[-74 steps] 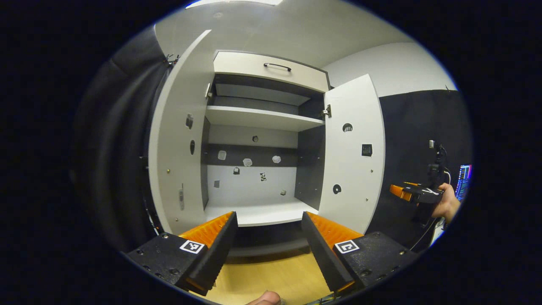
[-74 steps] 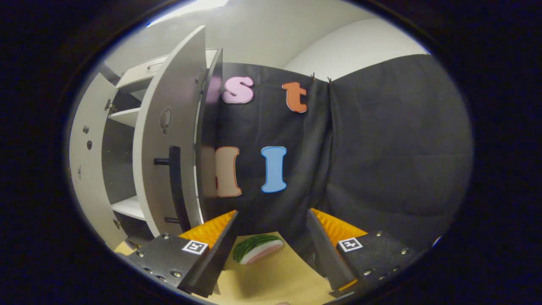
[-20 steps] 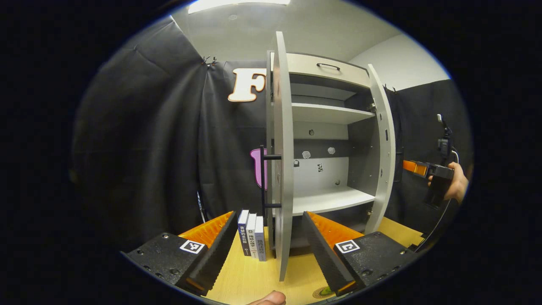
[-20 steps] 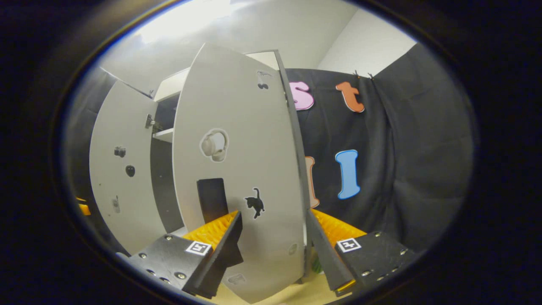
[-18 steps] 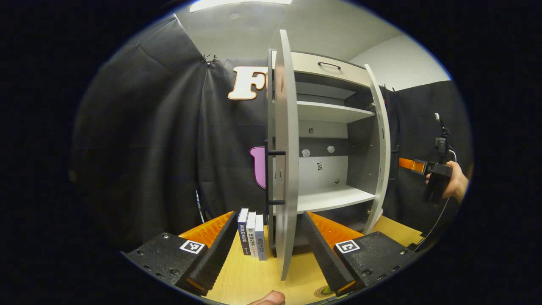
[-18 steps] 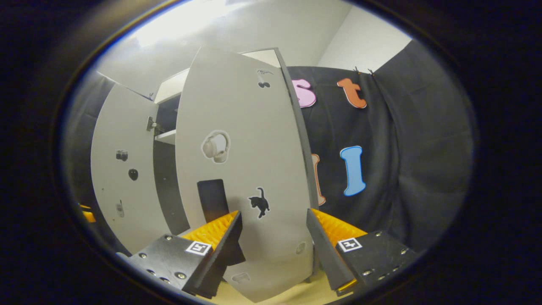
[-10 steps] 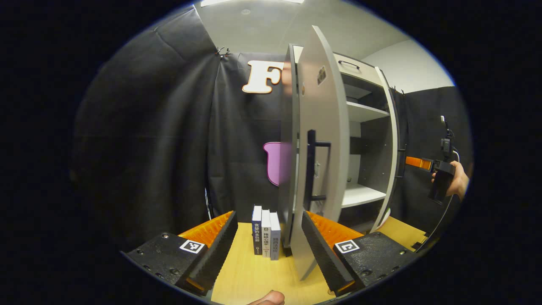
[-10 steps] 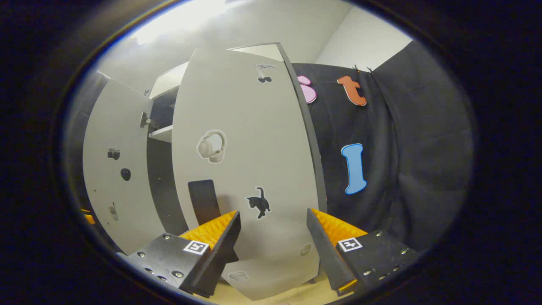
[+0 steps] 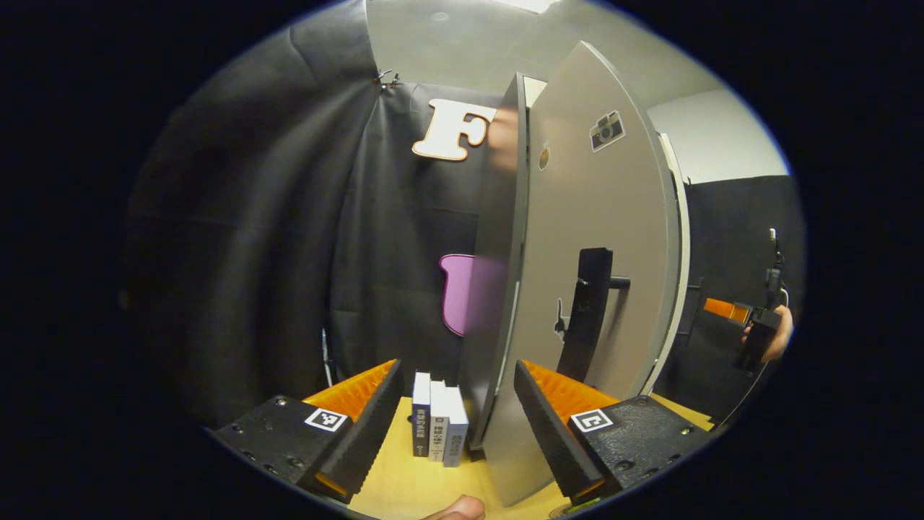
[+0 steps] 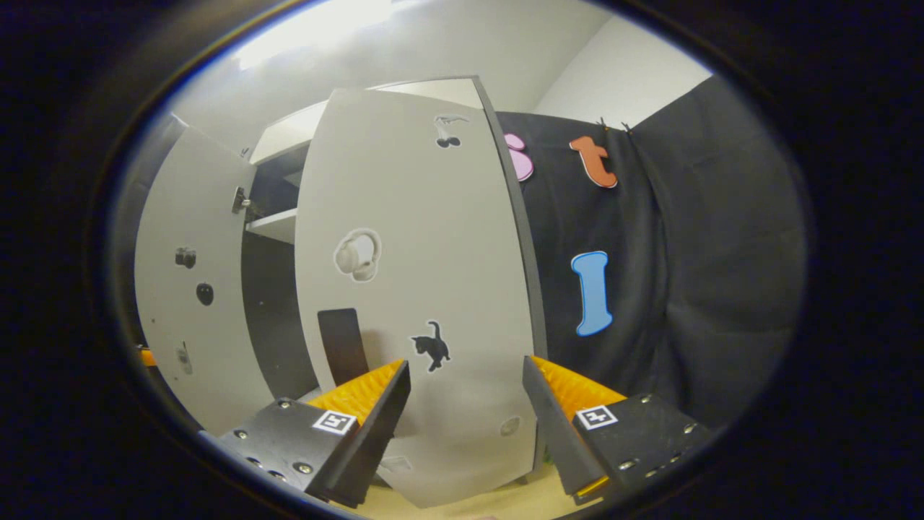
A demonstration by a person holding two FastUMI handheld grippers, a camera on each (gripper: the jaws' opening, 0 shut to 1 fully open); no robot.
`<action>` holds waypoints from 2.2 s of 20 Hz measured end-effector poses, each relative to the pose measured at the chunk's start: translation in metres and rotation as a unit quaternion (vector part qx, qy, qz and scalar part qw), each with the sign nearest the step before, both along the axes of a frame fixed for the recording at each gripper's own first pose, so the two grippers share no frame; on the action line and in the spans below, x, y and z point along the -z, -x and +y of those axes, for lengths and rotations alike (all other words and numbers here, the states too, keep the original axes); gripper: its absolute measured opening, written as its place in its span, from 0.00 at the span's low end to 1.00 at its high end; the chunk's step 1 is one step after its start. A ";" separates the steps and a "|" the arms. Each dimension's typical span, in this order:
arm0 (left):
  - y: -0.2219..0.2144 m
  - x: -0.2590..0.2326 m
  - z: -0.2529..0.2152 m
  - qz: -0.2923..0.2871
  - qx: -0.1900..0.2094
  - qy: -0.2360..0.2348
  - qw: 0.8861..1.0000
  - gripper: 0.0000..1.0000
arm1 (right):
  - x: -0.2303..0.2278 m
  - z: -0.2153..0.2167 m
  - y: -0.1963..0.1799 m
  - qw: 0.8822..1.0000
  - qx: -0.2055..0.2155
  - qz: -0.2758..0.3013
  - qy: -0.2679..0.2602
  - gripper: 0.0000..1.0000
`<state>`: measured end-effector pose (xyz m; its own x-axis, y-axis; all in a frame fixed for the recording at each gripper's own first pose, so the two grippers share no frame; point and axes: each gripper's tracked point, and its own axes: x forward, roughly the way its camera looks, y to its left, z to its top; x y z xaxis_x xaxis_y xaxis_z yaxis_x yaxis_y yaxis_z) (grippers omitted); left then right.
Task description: Grasp the bottle in the cabinet with the left hand and place it on the coaster, then close the right door with the right hand and the left door with the left hand.
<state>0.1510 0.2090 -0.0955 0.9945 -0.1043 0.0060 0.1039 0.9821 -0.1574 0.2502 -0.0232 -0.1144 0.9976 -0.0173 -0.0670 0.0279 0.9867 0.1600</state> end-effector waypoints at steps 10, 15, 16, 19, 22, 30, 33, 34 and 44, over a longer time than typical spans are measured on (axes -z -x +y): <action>0.004 0.002 -0.034 0.018 -0.037 -0.004 0.999 0.94 | -0.007 -0.010 0.086 0.998 -0.042 0.005 0.037 0.95; 0.004 -0.005 -0.055 0.012 -0.067 -0.062 0.996 0.92 | -0.017 -0.009 0.126 0.996 -0.066 -0.008 0.054 0.95; 0.003 -0.005 -0.058 0.016 -0.071 -0.065 0.995 0.92 | -0.021 -0.008 0.133 0.996 -0.072 -0.012 0.055 0.95; 0.005 0.002 -0.060 0.038 -0.085 -0.049 0.994 0.93 | -0.024 -0.011 0.149 0.995 -0.077 -0.019 0.059 0.95; 0.006 0.009 -0.061 0.058 -0.088 -0.030 0.994 0.93 | -0.026 -0.012 0.157 0.995 -0.081 -0.020 0.059 0.92; -0.002 0.008 -0.087 0.062 -0.070 -0.024 0.995 0.93 | -0.025 -0.017 0.163 0.995 -0.083 -0.022 0.058 0.95; -0.006 0.010 -0.090 0.067 -0.074 -0.031 0.995 0.93 | -0.022 -0.019 0.163 0.995 -0.085 -0.021 0.056 0.95; -0.008 0.010 -0.088 0.067 -0.079 -0.032 0.994 0.93 | -0.022 -0.021 0.163 0.995 -0.082 -0.019 0.056 0.95; -0.028 0.017 -0.125 0.079 -0.047 -0.015 0.996 0.93 | -0.016 -0.033 0.165 0.996 -0.068 -0.012 0.057 0.95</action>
<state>0.1786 0.0841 -0.1128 0.9883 -0.0080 -0.1526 -0.0127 0.9909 -0.1343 0.0848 -0.0566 -0.0980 0.9926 0.1113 -0.0477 -0.1092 0.9930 0.0450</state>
